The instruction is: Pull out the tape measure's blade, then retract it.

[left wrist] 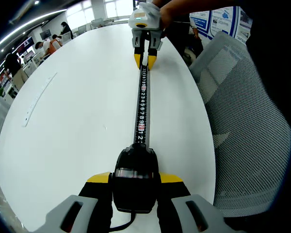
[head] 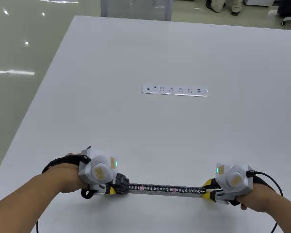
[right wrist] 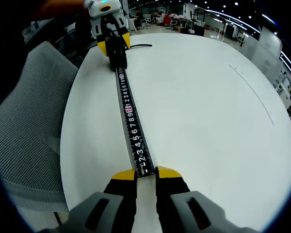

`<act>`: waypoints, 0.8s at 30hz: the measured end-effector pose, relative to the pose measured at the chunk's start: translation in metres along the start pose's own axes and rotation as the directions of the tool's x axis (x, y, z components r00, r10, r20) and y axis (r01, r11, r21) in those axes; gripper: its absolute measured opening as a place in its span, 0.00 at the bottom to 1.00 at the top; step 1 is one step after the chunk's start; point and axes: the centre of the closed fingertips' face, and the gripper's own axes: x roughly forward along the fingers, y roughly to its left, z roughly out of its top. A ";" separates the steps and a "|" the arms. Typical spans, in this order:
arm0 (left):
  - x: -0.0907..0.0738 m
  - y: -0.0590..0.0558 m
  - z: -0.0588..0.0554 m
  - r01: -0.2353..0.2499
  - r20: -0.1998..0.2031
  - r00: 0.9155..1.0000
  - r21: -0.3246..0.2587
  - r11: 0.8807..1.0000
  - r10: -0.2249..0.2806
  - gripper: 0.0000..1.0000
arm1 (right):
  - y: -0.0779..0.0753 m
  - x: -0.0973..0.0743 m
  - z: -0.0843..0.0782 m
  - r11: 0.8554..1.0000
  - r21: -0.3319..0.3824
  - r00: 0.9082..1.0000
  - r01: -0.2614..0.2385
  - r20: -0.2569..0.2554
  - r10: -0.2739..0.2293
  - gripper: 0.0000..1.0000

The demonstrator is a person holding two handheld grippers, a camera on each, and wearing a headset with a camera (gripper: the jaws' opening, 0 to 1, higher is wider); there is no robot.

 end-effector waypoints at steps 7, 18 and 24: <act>0.000 0.001 0.001 -0.004 0.007 1.000 -0.005 1.000 0.004 0.32 | 0.000 0.000 0.000 1.000 -0.009 1.000 -0.003 -0.009 0.003 0.13; 0.002 0.001 0.003 -0.014 -0.001 1.000 0.028 1.000 0.014 0.32 | 0.000 0.002 0.000 0.997 -0.062 0.995 -0.036 -0.091 0.030 0.14; 0.000 0.004 0.000 -0.055 0.010 0.998 -0.037 0.998 0.055 0.33 | 0.001 0.002 -0.001 0.998 -0.066 0.996 0.006 -0.094 -0.012 0.15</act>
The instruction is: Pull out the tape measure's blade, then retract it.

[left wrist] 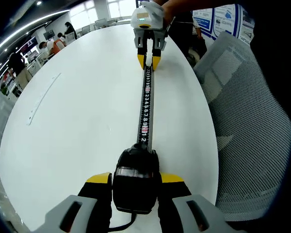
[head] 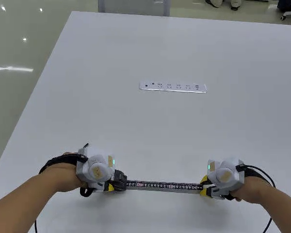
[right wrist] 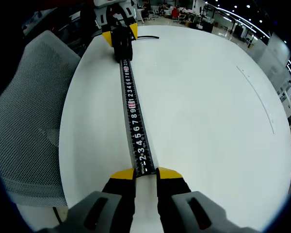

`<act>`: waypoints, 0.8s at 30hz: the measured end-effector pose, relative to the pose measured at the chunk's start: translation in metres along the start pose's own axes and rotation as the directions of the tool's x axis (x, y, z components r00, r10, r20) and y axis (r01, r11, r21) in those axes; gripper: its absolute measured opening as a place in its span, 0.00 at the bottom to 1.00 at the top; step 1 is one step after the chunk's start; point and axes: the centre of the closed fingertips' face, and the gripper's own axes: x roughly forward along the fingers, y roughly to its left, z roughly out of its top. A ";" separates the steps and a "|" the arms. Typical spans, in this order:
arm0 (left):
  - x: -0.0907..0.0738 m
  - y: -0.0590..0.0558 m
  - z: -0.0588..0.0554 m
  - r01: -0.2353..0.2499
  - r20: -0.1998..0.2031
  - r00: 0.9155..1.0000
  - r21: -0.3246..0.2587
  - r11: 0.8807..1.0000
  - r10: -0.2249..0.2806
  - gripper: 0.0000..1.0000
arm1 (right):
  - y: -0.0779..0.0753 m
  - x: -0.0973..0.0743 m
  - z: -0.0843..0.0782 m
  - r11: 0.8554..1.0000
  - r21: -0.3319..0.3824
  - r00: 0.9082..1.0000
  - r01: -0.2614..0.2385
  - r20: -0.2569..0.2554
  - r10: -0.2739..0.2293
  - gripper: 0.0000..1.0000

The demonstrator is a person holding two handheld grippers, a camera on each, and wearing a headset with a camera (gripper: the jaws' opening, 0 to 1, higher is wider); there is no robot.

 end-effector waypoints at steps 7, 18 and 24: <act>-0.011 0.005 -0.013 -0.089 0.070 0.992 -0.246 0.965 0.109 0.37 | -0.004 -0.006 -0.004 0.992 0.048 0.992 0.117 0.046 -0.119 0.17; -0.050 0.006 -0.046 -0.183 0.171 0.929 -0.558 0.810 0.328 0.65 | 0.007 -0.037 -0.014 0.959 0.175 0.963 0.222 0.117 -0.244 0.27; -0.072 0.005 -0.057 -0.178 0.213 0.890 -0.653 0.736 0.404 0.75 | 0.012 -0.056 -0.017 0.904 0.316 0.922 0.288 0.163 -0.350 0.43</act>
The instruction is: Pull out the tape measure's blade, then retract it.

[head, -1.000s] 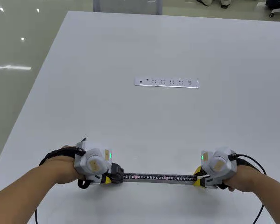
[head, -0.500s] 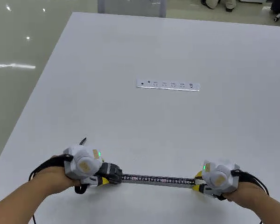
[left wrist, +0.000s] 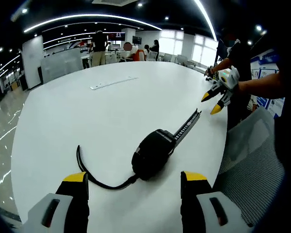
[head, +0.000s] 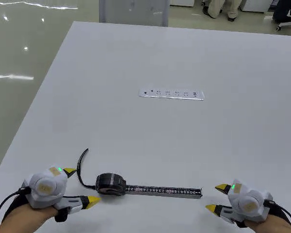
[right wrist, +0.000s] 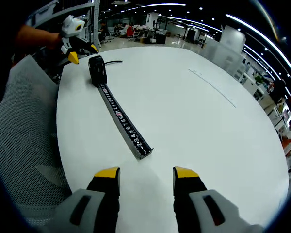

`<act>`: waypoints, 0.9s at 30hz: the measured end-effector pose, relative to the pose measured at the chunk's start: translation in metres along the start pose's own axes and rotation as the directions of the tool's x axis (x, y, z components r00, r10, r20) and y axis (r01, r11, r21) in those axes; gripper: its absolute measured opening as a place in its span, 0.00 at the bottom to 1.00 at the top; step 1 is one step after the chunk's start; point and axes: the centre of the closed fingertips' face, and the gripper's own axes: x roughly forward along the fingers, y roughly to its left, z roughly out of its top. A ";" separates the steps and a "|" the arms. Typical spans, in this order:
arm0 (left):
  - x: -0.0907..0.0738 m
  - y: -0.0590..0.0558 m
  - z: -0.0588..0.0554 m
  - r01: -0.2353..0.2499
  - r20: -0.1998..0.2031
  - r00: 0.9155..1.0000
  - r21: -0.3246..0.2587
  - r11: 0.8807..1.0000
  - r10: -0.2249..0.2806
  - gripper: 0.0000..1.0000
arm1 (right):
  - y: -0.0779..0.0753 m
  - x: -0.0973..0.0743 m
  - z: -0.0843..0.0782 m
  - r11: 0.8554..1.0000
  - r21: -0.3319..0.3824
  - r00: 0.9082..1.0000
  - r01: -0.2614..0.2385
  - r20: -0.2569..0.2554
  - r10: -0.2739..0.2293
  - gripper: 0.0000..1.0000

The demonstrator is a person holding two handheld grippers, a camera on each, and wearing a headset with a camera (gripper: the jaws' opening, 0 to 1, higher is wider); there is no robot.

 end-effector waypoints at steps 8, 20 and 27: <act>-0.031 0.002 0.005 -0.028 0.118 0.992 -0.140 0.990 0.045 1.00 | -0.002 -0.036 -0.004 0.980 0.182 0.986 0.084 0.123 -0.108 0.76; -0.055 -0.025 -0.006 -0.023 0.158 0.987 -0.036 0.999 0.028 1.00 | 0.007 -0.076 -0.010 0.968 0.241 0.971 0.070 0.207 -0.122 1.00; -0.061 -0.019 -0.010 -0.043 0.157 0.986 -0.074 0.996 0.054 1.00 | 0.005 -0.084 -0.020 0.961 0.255 0.968 0.104 0.197 -0.157 1.00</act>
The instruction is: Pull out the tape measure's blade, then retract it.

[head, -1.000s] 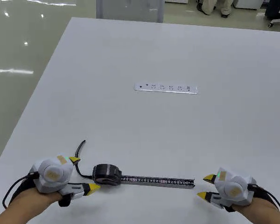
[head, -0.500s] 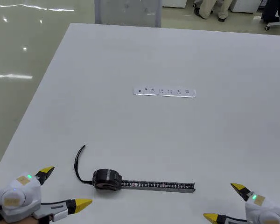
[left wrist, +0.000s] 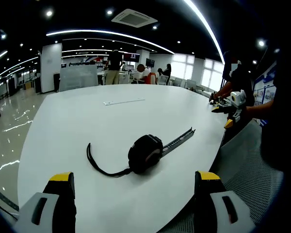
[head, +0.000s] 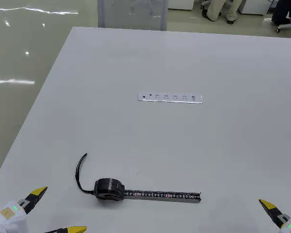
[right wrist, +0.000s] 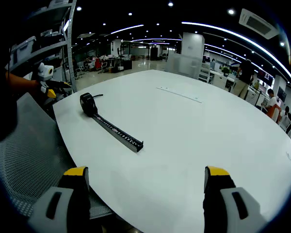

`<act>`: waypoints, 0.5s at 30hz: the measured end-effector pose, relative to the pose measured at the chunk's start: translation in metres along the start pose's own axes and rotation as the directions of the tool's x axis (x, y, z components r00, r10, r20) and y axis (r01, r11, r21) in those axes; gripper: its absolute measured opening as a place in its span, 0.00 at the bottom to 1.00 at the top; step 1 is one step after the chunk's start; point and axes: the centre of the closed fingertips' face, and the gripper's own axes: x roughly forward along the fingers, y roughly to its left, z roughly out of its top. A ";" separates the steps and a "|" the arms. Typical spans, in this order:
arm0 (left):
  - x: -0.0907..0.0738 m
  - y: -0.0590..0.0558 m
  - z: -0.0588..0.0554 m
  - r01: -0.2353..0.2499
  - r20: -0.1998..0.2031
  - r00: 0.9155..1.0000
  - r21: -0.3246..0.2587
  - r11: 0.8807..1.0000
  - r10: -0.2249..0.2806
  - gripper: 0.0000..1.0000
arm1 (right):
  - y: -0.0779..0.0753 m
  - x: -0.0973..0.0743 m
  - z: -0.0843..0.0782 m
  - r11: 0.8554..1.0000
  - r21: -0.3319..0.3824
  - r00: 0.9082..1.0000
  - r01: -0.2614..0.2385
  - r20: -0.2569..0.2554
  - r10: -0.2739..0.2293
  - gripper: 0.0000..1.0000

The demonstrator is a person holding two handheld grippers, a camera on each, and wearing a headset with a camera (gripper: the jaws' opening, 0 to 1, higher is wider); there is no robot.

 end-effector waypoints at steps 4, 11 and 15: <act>0.004 0.001 0.001 0.002 -0.004 1.000 -0.002 1.000 -0.002 1.00 | 0.008 0.000 -0.001 1.000 -0.003 1.000 -0.011 -0.004 0.011 1.00; 0.007 -0.001 0.000 0.024 -0.017 1.000 0.015 1.000 -0.024 1.00 | 0.013 0.000 -0.002 0.999 -0.035 1.000 -0.012 -0.015 0.012 1.00; 0.006 0.004 -0.001 0.009 -0.018 1.000 0.002 1.000 -0.009 1.00 | 0.012 -0.001 -0.001 0.999 -0.032 1.000 -0.009 -0.012 0.009 1.00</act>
